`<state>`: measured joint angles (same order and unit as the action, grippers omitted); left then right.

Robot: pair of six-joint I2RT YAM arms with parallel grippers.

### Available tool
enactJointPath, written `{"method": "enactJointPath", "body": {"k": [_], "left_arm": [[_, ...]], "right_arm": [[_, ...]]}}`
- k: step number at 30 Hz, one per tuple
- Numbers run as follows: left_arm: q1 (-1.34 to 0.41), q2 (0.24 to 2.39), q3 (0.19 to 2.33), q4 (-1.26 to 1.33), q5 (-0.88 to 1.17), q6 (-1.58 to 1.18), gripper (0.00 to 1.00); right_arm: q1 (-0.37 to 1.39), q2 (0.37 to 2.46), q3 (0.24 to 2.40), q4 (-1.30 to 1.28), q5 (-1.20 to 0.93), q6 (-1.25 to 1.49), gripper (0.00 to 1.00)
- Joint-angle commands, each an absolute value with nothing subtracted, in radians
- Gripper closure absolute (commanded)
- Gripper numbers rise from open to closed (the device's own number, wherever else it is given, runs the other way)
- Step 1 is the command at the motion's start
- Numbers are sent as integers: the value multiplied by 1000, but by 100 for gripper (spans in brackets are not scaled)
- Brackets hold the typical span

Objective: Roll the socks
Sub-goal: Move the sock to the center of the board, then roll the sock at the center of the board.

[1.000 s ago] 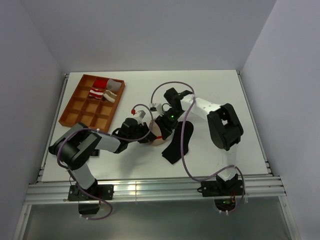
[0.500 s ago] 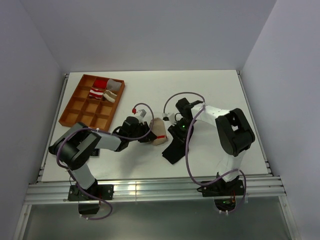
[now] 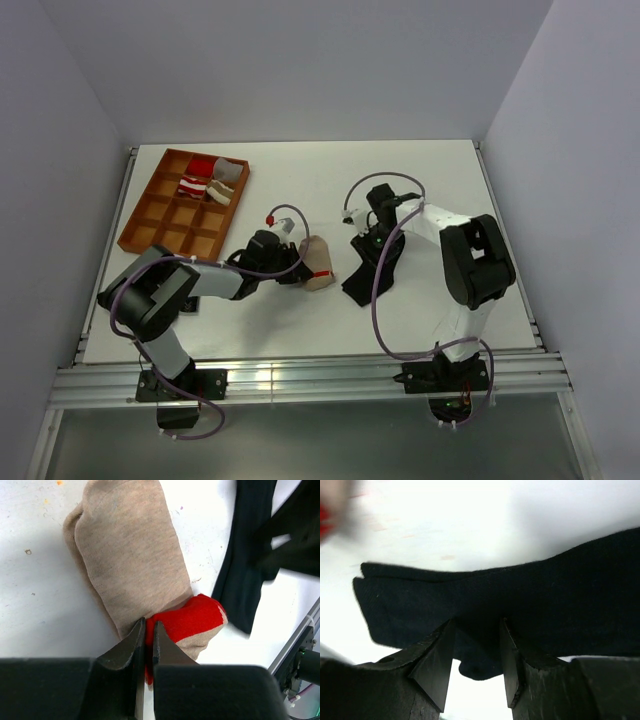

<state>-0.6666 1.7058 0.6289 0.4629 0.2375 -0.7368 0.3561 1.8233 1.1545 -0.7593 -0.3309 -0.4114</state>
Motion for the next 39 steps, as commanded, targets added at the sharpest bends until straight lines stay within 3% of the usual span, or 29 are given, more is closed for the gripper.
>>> {"method": "enactJointPath", "body": {"k": [1, 9, 18, 27, 32, 39], "left_arm": [[-669, 1698, 626, 290, 193, -666, 100], [-669, 1674, 692, 80, 190, -652, 100], [-678, 1631, 739, -81, 196, -669, 100], [-699, 1651, 798, -238, 221, -686, 100], [-701, 1667, 822, -279, 247, -673, 100], [-699, 1704, 847, -308, 284, -660, 100]], "right_arm": [[292, 1873, 1202, -669, -150, -472, 52], [247, 1870, 1270, -673, -207, -529, 52], [253, 1700, 1296, -742, -550, -603, 47], [328, 1487, 1113, -643, -701, -675, 46], [438, 1292, 951, -477, -663, -686, 44], [702, 1256, 842, -342, -486, -667, 44]]}}
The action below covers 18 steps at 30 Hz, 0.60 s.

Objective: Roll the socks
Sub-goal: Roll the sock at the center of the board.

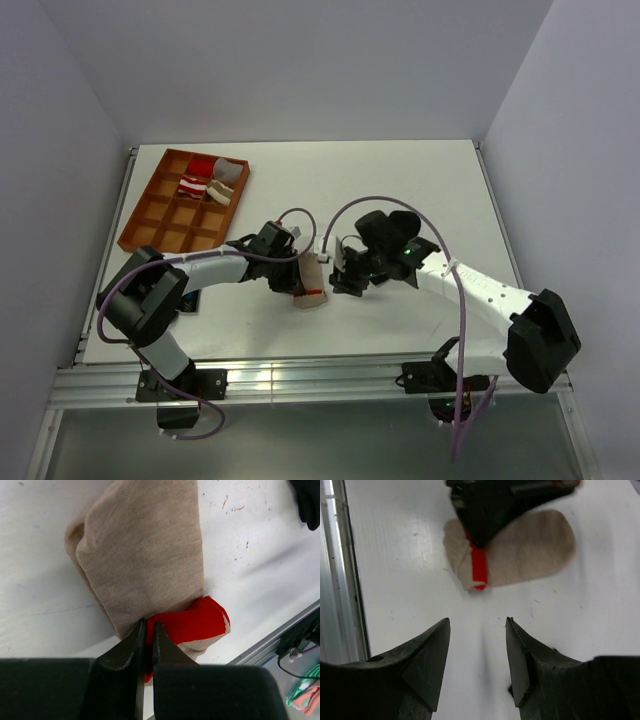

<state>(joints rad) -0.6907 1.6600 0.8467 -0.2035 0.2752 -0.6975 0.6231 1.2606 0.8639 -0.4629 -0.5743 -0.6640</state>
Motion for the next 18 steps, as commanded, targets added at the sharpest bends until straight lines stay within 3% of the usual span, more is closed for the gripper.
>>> {"method": "enactJointPath", "body": {"k": [1, 18], "left_arm": [[-699, 1709, 854, -310, 282, -660, 100], [-699, 1717, 842, -293, 322, -655, 99]], "right_arm": [[728, 1267, 844, -331, -462, -667, 44], [954, 1531, 876, -215, -230, -703, 47]]}}
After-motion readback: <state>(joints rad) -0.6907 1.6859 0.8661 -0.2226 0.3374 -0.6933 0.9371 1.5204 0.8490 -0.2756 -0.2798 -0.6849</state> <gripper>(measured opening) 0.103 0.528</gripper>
